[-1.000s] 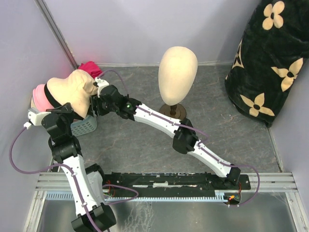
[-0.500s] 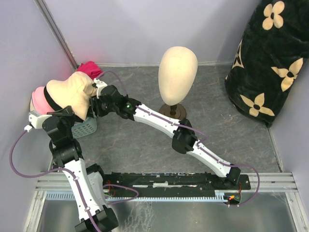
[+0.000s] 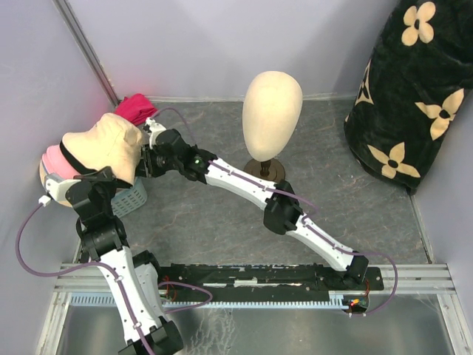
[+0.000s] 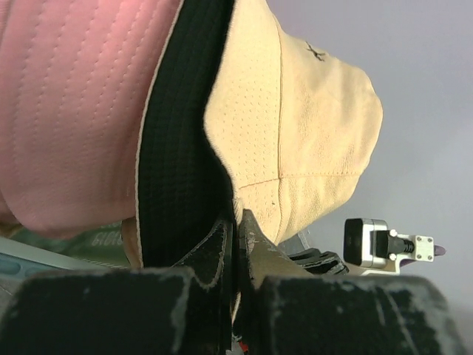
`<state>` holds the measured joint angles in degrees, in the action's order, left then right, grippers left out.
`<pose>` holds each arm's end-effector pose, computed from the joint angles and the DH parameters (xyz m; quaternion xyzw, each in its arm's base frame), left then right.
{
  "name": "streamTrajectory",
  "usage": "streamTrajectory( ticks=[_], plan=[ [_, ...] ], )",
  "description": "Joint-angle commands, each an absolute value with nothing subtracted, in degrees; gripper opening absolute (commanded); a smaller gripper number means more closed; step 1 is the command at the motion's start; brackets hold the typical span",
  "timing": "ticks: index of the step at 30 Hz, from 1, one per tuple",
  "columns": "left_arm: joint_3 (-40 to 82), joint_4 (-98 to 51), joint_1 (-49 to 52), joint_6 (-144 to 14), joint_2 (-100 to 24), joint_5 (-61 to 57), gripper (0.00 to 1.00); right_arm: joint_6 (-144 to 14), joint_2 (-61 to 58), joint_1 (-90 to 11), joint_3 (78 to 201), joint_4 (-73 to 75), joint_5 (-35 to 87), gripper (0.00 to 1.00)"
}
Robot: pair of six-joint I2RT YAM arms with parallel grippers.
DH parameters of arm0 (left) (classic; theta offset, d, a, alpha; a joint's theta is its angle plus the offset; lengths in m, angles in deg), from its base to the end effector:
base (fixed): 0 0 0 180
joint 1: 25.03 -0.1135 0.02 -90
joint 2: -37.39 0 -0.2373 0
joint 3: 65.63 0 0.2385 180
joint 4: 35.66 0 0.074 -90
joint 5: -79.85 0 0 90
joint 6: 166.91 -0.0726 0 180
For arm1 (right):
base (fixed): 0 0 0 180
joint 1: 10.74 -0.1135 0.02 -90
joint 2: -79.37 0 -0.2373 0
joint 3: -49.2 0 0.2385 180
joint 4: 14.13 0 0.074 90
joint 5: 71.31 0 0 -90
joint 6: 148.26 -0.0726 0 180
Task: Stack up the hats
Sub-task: Move the bin to the center of the board.
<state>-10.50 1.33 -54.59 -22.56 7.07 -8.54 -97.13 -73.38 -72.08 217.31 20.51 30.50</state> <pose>0.1532 0.0845 0.3024 -0.5136 0.5845 -0.1455 0.6111 0.2737 0.5317 0.2374 -0.2164 0.7841 0.4955 0.3048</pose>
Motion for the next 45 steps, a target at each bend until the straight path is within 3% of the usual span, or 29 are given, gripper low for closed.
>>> streamTrajectory(
  ticks=[1, 9, 14, 26, 45],
  plan=[
    [-9.45, 5.22, -54.73, -24.29, 7.85, -6.97, 0.03, -95.54, -69.96, -72.49, 214.10, 17.75, 30.14, 0.26],
    [-9.53, 4.05, -54.75, -23.08, 7.17, -6.89, 0.03, -93.94, -66.57, -72.44, 210.17, 18.19, 28.65, 0.17],
    [-9.22, 3.28, -54.72, -22.58, 6.85, -7.11, 0.03, -93.58, -64.46, -72.56, 208.39, 18.30, 26.68, 0.02],
    [-9.47, -0.70, -54.73, -22.17, 4.58, -3.48, 0.03, -89.30, -53.48, -72.59, 195.42, 16.24, 19.94, 0.01],
    [-11.15, -13.09, -54.15, -23.35, -0.41, 13.39, 0.03, -86.43, -36.03, -72.91, 172.13, 13.35, 8.48, 0.01]
  ],
)
